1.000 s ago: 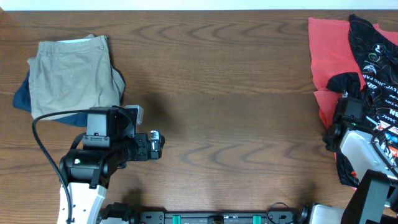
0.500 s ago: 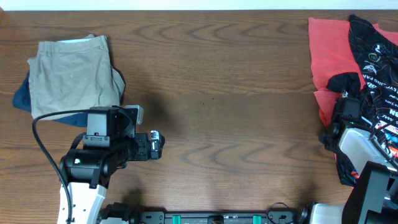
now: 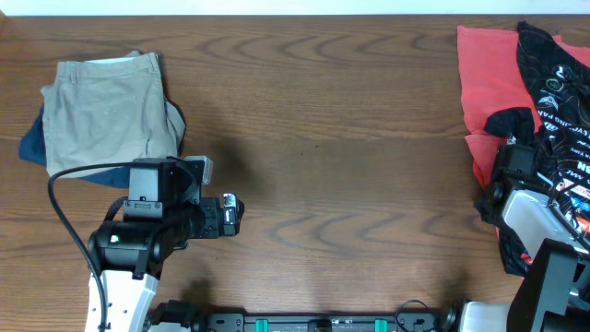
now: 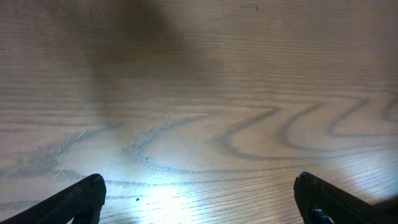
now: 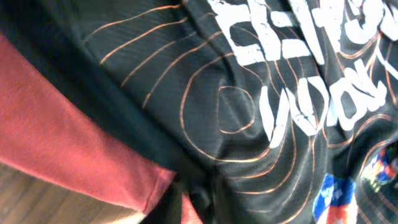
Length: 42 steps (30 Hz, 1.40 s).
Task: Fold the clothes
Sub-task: 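Reach the right gripper to the black jersey on the right pile, then grasp the black jersey with the right gripper and drag it leftward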
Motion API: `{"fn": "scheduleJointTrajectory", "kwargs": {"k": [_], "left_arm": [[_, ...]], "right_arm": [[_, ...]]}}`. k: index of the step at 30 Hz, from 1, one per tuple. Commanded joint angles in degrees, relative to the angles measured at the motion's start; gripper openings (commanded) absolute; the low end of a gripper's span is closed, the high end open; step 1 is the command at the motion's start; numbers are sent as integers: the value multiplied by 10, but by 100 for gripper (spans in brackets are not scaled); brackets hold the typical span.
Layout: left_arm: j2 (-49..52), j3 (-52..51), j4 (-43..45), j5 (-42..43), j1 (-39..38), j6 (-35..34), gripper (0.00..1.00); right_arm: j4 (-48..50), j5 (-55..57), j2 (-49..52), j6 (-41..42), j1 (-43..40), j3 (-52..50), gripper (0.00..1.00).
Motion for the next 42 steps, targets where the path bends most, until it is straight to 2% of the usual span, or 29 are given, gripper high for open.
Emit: {"fn": "scheduleJointTrajectory", "kwargs": {"k": [1, 7, 12, 19, 22, 26, 29, 37, 38, 40, 41, 42], "left_arm": [[1, 10, 0, 6, 3, -3, 98], [1, 10, 1, 6, 3, -3, 98], [1, 10, 1, 6, 3, -3, 98], [1, 10, 1, 6, 3, -3, 98], [1, 10, 1, 6, 3, -3, 98], [1, 10, 1, 6, 3, -3, 98], [1, 10, 3, 6, 3, -3, 98], [1, 10, 7, 6, 3, -3, 98], [1, 10, 7, 6, 3, -3, 98], [1, 9, 9, 6, 3, -3, 98], [1, 9, 10, 6, 3, -3, 98], [1, 9, 10, 6, 3, -3, 98]], "right_arm": [[1, 8, 3, 7, -5, -4, 1], [3, -57, -12, -20, -5, 7, 1], [-37, -176, -88, -85, -5, 61, 1], [-78, -499, -229, -210, 0, 144, 1], [-109, -575, -266, -227, 23, 145, 1], [-163, -597, -278, -229, 83, 144, 1], [-157, -643, -273, -242, 150, 137, 1], [-6, -661, -222, -236, 370, 134, 2], [9, -650, -210, -236, 396, 134, 6], [18, -608, -195, -235, 424, 134, 31], [16, -570, -185, -229, 435, 134, 38], [12, -542, -180, -219, 438, 134, 50]]}}
